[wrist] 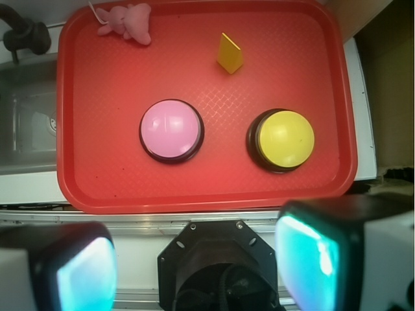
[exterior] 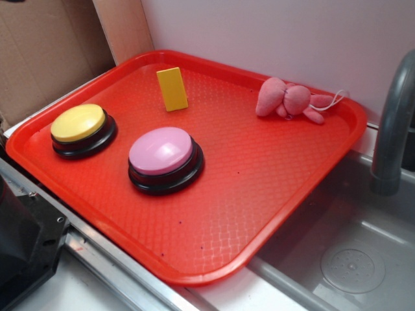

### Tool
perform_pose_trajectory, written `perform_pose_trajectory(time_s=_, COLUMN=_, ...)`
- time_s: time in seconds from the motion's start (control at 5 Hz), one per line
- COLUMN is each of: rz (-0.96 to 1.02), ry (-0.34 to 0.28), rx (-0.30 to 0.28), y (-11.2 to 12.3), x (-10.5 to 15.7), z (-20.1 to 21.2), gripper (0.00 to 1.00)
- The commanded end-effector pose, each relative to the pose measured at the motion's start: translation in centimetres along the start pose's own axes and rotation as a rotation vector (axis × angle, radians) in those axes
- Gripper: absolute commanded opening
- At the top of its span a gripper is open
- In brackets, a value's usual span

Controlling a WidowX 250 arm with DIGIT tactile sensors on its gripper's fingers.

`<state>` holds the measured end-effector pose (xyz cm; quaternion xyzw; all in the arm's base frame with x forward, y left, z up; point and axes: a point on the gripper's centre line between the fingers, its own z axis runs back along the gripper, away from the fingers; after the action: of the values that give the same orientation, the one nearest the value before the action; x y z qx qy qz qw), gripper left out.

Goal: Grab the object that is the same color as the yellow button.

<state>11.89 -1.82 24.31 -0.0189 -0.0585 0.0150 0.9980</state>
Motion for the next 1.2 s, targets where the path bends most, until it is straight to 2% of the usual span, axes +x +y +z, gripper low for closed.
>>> perform_pose_trajectory(time_s=0.0, rz=0.0, ry=0.0, rx=0.0, y=0.0, x=0.0, z=0.0, gripper=1.0)
perform_pose_trajectory(time_s=0.4, rz=-0.042, ry=-0.021, rx=0.068, y=2.2, x=4.4, z=-3.4, gripper=1.0)
perform_pose_trajectory(time_s=0.6, rz=-0.125, ry=-0.043, rx=0.09, y=3.7, x=7.4, z=-5.9, gripper=1.0)
perform_pose_trajectory(time_s=1.0, rz=-0.218, ry=-0.139, rx=0.12, y=6.1, x=12.7, z=-11.6, gripper=1.0)
